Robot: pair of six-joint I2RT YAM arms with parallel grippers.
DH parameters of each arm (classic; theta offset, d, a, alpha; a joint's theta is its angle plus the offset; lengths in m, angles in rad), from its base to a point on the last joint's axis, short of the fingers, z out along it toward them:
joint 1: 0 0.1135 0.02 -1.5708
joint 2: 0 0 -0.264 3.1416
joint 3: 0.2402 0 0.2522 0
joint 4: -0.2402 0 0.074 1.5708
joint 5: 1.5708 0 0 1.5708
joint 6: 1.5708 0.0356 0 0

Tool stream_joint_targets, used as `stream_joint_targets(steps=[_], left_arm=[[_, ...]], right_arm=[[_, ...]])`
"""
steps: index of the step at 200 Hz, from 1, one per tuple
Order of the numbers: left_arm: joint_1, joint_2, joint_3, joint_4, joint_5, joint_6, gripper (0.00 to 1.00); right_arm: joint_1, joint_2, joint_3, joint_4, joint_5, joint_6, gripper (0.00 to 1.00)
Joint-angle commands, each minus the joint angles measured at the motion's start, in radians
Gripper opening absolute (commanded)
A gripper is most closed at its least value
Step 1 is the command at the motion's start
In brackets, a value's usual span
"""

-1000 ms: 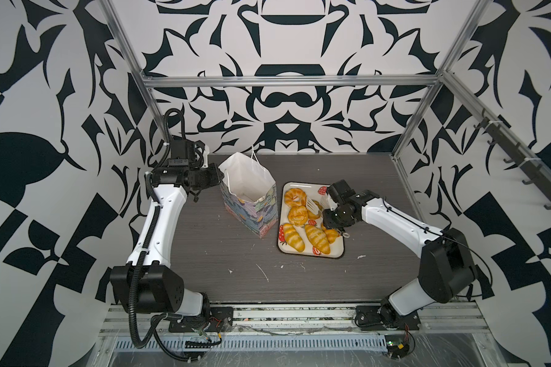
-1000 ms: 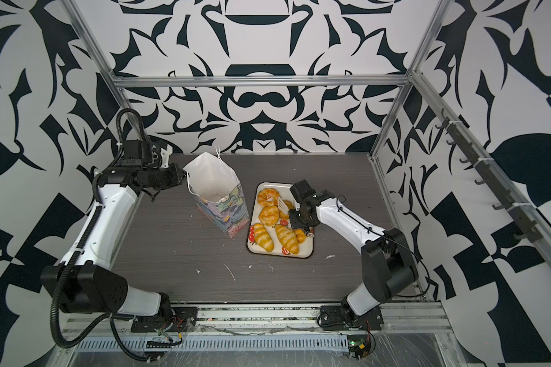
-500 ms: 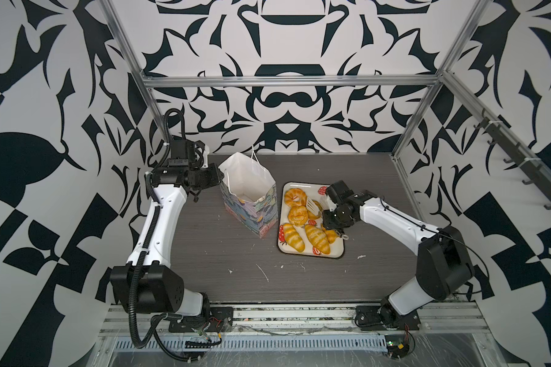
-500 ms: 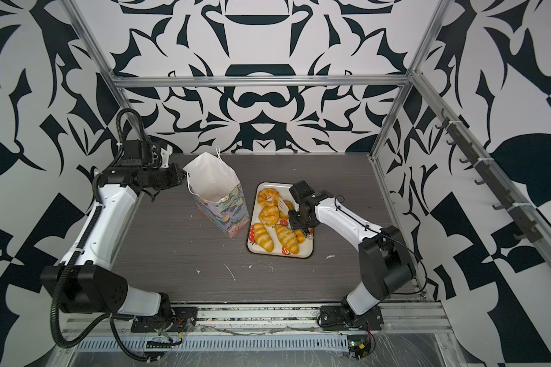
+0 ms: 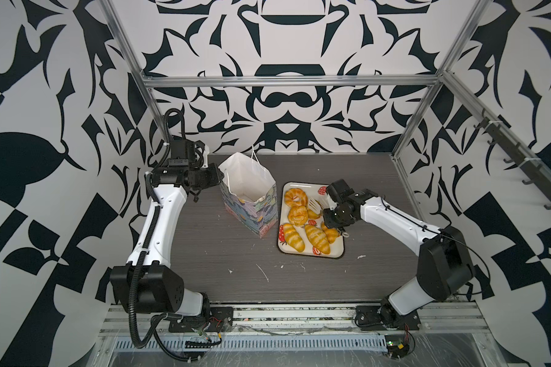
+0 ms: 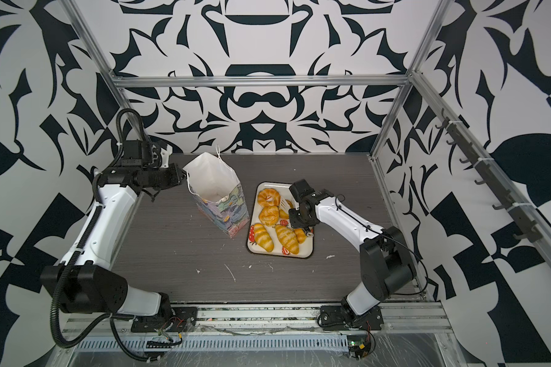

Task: Pack bread into a paper bag
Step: Pick up the bread from the tray.

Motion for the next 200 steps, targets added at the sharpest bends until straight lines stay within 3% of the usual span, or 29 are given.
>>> stream_joint_targets(steps=[1,140,200], left_arm=[[-0.003,-0.001,-0.02,-0.022,0.002,0.005,0.22],[-0.003,0.006,-0.016,-0.022,0.003,0.007,0.22],[-0.003,0.001,-0.016,-0.023,0.002,0.005,0.22]], right_arm=[[-0.003,-0.073,0.066,-0.017,0.027,-0.019,0.38],[0.001,-0.16,0.234,-0.116,0.03,-0.001,0.35],[0.092,-0.194,0.387,-0.172,0.053,0.007,0.35]])
